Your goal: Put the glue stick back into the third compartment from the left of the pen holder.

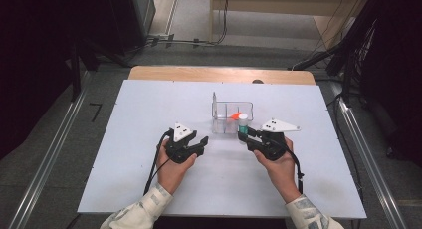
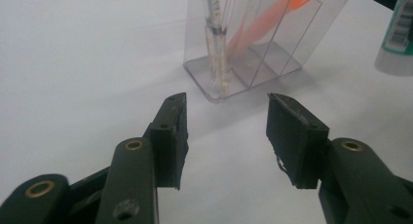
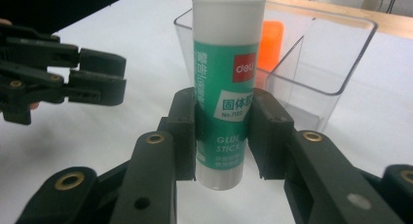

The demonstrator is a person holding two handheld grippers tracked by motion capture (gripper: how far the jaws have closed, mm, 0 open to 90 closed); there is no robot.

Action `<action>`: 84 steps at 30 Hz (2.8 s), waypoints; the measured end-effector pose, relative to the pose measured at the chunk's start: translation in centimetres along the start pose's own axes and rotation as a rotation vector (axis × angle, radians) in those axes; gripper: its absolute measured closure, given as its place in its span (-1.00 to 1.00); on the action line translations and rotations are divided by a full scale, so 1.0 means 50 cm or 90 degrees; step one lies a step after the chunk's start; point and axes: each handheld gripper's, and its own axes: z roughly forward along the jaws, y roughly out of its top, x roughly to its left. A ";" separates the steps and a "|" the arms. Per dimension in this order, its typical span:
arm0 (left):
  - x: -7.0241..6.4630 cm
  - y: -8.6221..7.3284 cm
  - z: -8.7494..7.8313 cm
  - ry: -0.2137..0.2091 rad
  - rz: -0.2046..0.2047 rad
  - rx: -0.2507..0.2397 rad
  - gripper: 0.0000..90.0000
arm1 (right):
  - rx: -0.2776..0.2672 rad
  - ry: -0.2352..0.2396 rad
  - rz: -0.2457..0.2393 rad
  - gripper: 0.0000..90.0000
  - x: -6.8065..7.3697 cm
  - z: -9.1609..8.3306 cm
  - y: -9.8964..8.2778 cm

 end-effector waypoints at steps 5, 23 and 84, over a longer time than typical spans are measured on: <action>0.006 -0.006 -0.005 0.007 -0.005 0.002 -0.06 | -0.011 -0.007 0.004 0.42 -0.011 -0.001 0.006; 0.016 -0.012 -0.010 0.013 -0.012 -0.001 -0.27 | -0.047 -0.042 0.030 0.42 -0.059 0.004 0.031; 0.026 -0.010 -0.016 0.015 -0.019 -0.010 -0.27 | -0.025 -0.087 0.056 0.31 -0.087 0.091 0.061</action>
